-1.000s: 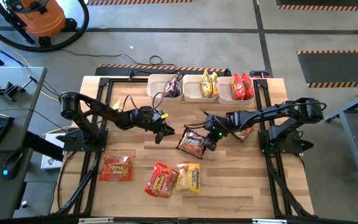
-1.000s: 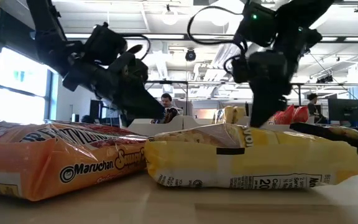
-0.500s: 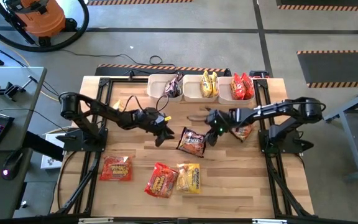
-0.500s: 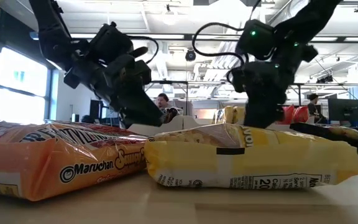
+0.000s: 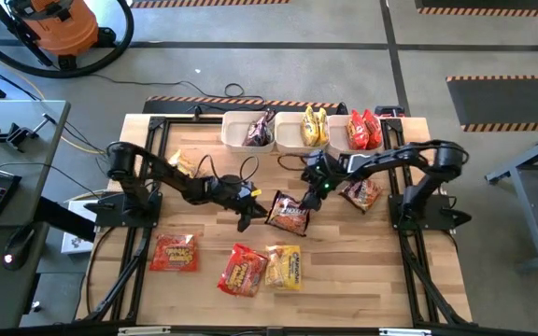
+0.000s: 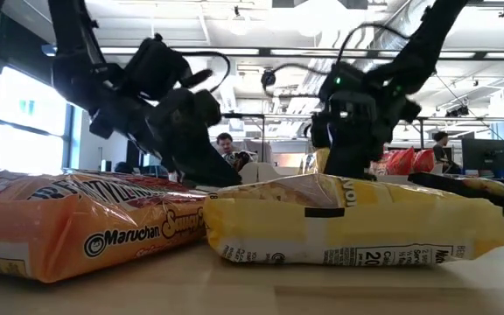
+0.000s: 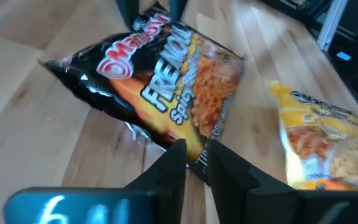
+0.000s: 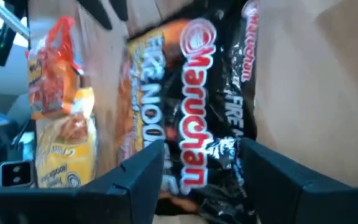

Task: Sort Maruchan noodles
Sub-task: Put the black noodle into the left white bin

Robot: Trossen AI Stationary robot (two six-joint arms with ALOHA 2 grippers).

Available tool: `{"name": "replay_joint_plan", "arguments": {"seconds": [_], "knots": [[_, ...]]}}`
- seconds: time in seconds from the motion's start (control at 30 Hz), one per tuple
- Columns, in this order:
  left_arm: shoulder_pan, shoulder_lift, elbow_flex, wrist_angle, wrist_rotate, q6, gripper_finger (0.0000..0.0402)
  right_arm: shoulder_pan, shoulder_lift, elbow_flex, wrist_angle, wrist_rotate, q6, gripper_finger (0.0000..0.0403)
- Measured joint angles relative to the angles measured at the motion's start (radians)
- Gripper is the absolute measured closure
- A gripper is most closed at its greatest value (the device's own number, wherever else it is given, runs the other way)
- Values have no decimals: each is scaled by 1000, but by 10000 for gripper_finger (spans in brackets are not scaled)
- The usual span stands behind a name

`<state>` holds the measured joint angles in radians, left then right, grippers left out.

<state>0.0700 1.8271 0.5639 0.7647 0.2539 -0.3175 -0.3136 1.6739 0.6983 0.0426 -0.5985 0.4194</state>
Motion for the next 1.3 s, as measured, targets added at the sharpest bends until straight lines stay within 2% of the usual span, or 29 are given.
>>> {"name": "replay_joint_plan", "arguments": {"seconds": [0.17, 0.4, 0.53, 0.67, 0.77, 0.87, 1.03, 1.17, 1.3], "knots": [[-2, 74, 43, 1, -33, -11, 375, 0, 92, 2, 88, -81, 27, 198], [7, 116, 78, 0, -89, -12, 394, 27, 106, 0, 170, -146, 76, 204], [58, 110, 78, -9, -140, -10, 400, 49, 98, -1, 248, -201, 105, 226], [129, 108, 78, -13, -178, 32, 401, 77, 76, -1, 266, -187, 96, 230], [178, 108, 78, -11, -154, 51, 401, 100, 15, -1, 204, -86, 24, 219], [204, 105, 77, -14, -99, 94, 401, 164, -58, -1, 104, 127, -120, 201], [214, 63, 77, -16, -50, 164, 401, 348, -133, 0, 41, 448, -297, 176], [210, 21, 77, -18, -48, 181, 401, 485, -131, 0, 31, 652, -297, 174], [202, -4, 77, -19, -46, 159, 401, 566, -93, 0, 17, 855, -231, 174]]}}
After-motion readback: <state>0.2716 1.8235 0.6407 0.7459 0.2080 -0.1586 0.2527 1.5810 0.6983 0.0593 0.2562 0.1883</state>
